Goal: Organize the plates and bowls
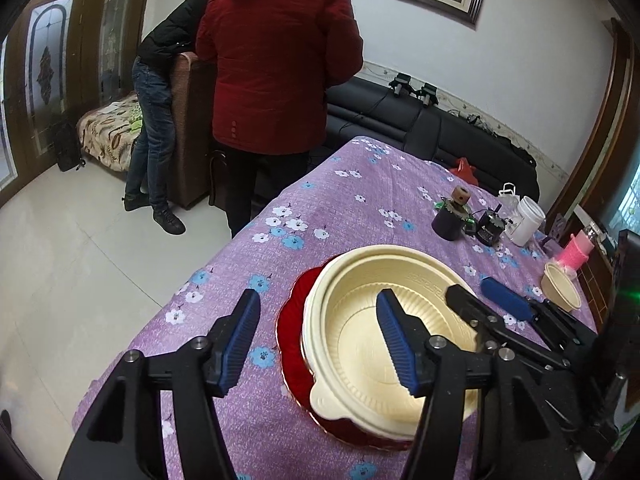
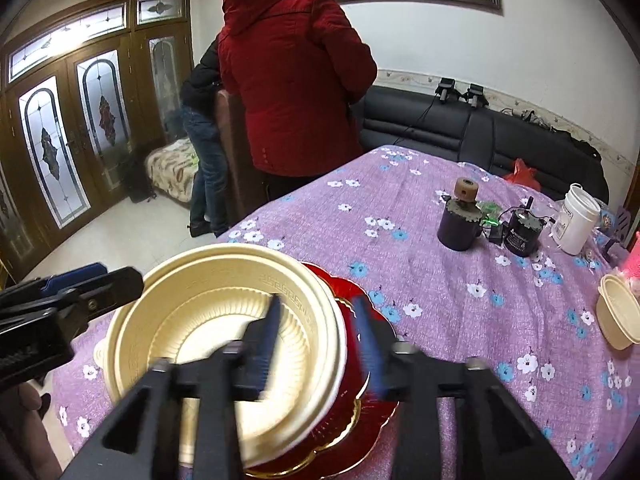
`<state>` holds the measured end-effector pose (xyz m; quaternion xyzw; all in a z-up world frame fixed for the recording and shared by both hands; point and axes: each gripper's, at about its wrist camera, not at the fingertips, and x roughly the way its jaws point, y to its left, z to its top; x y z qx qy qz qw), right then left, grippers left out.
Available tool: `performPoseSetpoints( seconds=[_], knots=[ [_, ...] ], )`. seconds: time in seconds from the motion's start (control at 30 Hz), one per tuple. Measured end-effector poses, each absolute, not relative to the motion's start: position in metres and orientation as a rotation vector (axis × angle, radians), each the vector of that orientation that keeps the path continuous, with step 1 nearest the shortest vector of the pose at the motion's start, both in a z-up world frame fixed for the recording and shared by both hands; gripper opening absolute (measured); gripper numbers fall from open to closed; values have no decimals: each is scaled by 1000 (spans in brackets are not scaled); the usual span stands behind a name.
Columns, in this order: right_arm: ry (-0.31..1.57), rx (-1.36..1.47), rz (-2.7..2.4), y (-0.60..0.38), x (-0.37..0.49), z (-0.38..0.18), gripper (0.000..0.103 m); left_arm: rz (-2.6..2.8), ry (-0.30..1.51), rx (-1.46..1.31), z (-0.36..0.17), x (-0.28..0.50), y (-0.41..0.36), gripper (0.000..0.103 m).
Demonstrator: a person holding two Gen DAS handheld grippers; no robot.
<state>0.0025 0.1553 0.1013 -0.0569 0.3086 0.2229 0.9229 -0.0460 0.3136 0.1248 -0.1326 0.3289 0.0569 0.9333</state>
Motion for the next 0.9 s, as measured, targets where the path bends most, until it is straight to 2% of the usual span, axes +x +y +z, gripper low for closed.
performPoseSetpoints(
  seconds=[0.03,0.27,0.37,0.9],
  knots=[
    [620,-111,454,154,2,102,67,118,672,-272,125,-48,313,64],
    [548,-56,438,138,-13,121,69,131,655,-223,129,-67,296,77],
    [544,-48,434,129,-20,123,73,142,642,-169,131,-73,281,79],
    [638,63,363,51,-44,99,75,95,664,-32,129,-88,218,83]
  ],
)
